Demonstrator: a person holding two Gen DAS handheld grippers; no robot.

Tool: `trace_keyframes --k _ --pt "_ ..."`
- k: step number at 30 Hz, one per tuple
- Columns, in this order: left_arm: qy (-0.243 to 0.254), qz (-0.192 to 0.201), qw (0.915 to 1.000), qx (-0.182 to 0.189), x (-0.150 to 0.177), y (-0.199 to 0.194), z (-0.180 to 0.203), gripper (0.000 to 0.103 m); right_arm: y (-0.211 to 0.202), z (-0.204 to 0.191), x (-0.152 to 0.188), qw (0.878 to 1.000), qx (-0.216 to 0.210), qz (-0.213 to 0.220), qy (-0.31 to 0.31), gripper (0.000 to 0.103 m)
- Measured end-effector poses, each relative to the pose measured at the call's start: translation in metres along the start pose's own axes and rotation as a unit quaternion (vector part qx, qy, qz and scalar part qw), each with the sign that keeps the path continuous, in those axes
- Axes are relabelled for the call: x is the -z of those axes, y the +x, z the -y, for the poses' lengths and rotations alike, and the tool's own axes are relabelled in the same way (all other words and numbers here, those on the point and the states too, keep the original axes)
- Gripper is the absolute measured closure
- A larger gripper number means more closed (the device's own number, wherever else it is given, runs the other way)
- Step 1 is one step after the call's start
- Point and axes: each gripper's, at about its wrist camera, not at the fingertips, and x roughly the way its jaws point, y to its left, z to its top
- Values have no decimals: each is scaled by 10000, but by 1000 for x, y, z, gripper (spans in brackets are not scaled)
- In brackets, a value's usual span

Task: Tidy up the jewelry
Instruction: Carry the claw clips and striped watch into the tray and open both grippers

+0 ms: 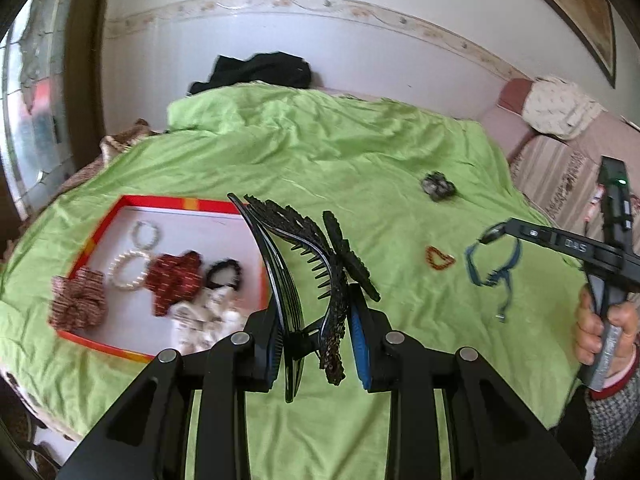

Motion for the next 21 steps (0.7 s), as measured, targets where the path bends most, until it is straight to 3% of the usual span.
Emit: trace_keyframes --k 9,21 --pt "9 215 9973 -698 -23 -2 -36 75 6 -48 -18 9995 -65 -97 -296 80" --pt "-213 206 9938 -1076 -62 43 -94 75 38 -134 -45 9959 -305 -271 -809 80"
